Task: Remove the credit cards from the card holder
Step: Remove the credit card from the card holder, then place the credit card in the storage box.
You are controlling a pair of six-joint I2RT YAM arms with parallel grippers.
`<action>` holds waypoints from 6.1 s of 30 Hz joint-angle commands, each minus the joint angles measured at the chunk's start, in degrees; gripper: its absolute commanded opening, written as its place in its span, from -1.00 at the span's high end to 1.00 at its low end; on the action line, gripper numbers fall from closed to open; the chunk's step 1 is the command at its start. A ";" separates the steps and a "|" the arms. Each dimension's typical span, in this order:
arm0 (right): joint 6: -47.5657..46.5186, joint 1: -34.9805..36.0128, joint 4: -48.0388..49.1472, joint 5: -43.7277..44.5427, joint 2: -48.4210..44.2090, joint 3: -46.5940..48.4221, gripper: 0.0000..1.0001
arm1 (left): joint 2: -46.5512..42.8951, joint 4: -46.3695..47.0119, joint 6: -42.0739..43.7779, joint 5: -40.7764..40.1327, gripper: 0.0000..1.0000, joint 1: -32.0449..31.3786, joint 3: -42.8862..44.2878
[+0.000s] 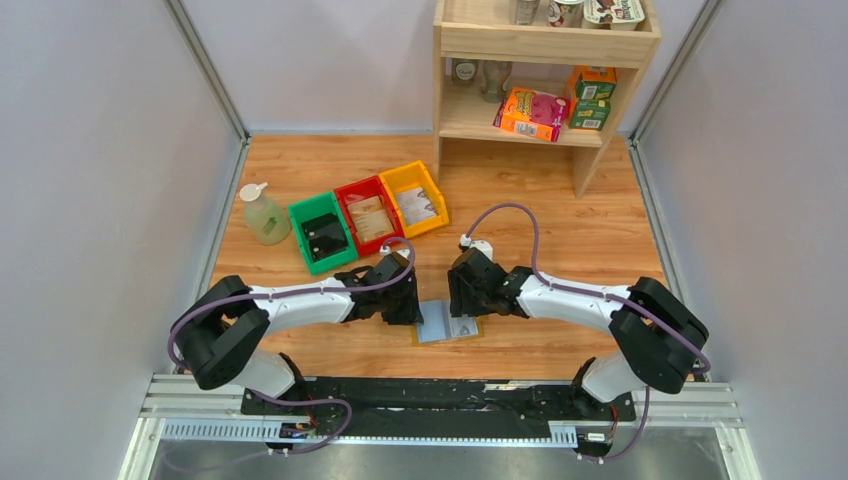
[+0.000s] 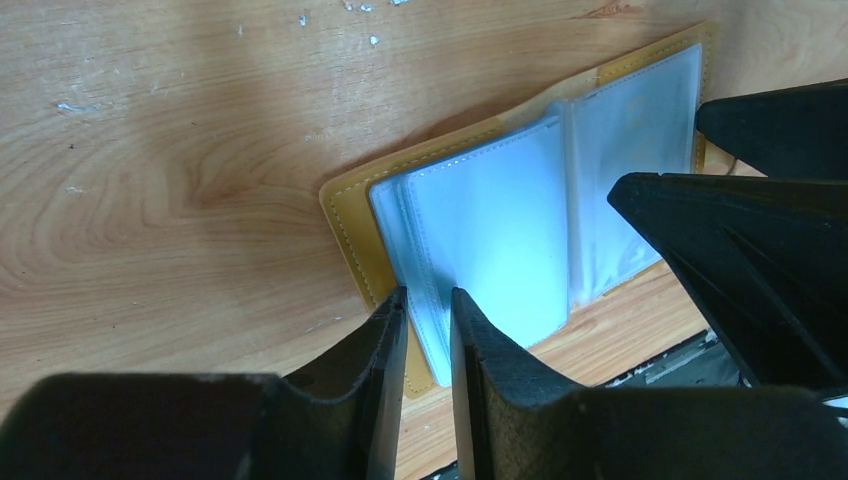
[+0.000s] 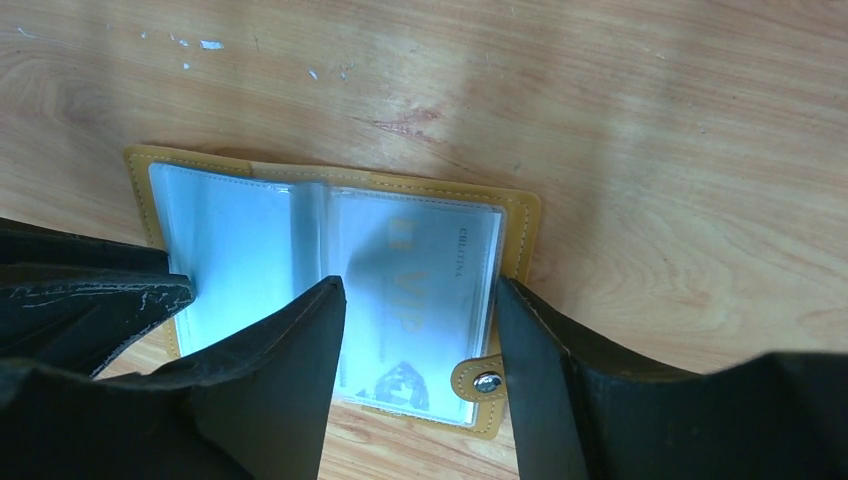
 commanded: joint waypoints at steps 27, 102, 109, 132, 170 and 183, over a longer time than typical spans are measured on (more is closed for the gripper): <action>-0.54 0.37 3.39 -9.39 -7.34 -0.31 0.04 | 0.63 2.87 -0.55 0.95 0.43 -0.96 -1.44; 7.38 -21.51 47.41 -42.95 -0.66 -25.01 1.00 | -0.60 11.31 -7.41 1.21 0.75 -0.87 -7.33; 7.46 -24.15 45.56 -43.56 -1.72 -25.80 1.00 | -3.50 11.75 -6.09 1.74 0.59 -0.87 -6.18; 5.71 -24.68 38.36 -41.55 -6.63 -24.66 1.00 | 4.76 15.80 -7.06 5.62 0.41 -1.31 -1.43; -30.22 13.43 3.01 19.68 -42.77 -5.05 1.00 | -26.44 -4.51 -16.10 -5.46 -0.84 -0.96 1.02; -61.70 37.45 26.66 44.41 -28.54 -7.43 1.00 | -32.07 -4.25 -24.02 -6.87 -0.66 -0.96 2.17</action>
